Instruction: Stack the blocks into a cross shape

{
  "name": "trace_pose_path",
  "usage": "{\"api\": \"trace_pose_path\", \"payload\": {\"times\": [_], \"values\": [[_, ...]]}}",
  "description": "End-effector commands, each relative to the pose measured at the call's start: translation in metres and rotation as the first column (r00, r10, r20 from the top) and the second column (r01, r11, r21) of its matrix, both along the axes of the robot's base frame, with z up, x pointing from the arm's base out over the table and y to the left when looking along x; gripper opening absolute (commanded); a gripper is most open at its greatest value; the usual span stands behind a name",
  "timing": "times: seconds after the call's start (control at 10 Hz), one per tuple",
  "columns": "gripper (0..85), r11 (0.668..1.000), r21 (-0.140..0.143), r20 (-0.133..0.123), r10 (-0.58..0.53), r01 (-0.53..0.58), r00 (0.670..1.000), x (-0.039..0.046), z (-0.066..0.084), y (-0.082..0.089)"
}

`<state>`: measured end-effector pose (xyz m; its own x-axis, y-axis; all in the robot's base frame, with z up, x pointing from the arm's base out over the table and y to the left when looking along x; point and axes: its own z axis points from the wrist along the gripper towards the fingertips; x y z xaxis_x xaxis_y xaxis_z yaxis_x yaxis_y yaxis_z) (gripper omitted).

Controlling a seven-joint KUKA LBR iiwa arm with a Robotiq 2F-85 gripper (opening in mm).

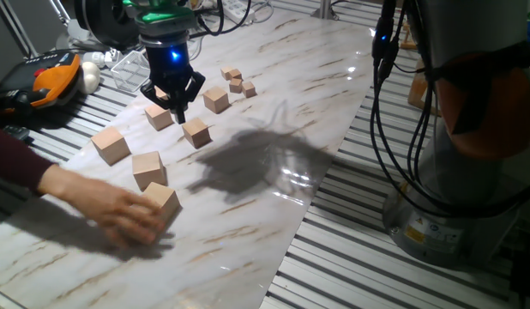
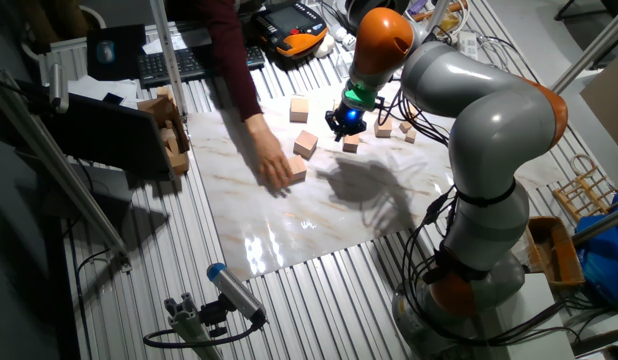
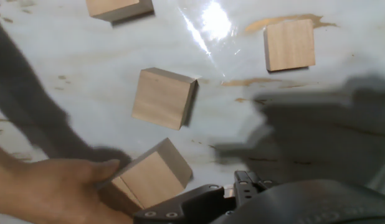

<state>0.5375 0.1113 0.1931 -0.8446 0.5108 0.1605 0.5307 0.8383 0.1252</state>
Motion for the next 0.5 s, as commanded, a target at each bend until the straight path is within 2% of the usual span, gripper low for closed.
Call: {"api": "trace_pose_path", "payload": {"times": [0.0,0.2,0.4], "values": [[0.0,1.000,0.000,0.002,-0.005,0.005,1.000,0.0002,0.0001,0.0005],[0.0,1.000,0.000,-0.011,-0.008,0.008,1.000,-0.0003,0.0001,-0.0007],[0.0,1.000,0.000,-0.003,-0.008,0.008,1.000,0.0002,0.0000,0.0004]]}}
